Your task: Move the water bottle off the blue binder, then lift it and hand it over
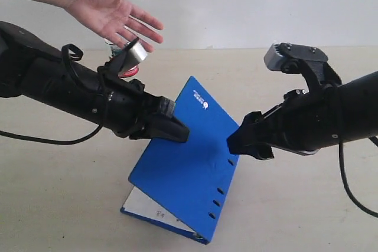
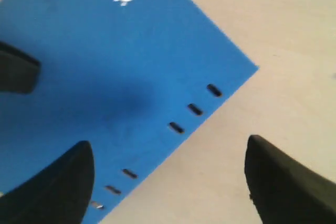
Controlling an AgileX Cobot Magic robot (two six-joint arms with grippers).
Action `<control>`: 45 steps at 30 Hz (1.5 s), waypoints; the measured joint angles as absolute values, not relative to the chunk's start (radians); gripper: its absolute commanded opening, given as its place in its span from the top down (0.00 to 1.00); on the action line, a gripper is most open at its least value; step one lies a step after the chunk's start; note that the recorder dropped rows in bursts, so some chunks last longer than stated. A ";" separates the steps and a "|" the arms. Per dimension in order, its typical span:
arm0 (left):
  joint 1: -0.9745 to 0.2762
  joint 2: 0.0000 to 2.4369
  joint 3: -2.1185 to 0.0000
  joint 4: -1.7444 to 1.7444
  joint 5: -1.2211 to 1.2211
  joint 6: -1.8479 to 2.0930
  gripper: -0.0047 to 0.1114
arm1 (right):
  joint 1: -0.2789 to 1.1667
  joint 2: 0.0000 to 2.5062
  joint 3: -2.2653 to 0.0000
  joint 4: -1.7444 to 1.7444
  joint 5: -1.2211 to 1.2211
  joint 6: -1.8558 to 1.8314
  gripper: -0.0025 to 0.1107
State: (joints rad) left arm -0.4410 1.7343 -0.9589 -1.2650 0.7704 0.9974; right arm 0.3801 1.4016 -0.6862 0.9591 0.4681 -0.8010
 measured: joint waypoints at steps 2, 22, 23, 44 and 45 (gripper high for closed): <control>-0.441 1.716 -0.959 -1.287 0.772 1.016 0.92 | 0.380 1.402 -0.686 0.838 0.416 -0.665 0.35; -0.441 1.765 -0.963 -0.860 0.789 0.815 0.60 | 0.189 1.369 -0.674 0.943 0.637 -0.725 0.35; -0.441 1.779 -0.963 -0.793 0.764 0.755 0.52 | 0.189 1.369 -0.666 0.950 0.640 -0.730 0.35; -0.288 1.812 -0.997 -0.527 0.679 0.486 0.92 | 0.756 1.523 -0.460 1.044 -0.031 -0.548 0.98; -0.288 1.812 -0.997 -0.528 0.691 0.488 0.92 | 0.753 1.549 -0.485 1.046 -0.033 -0.542 0.98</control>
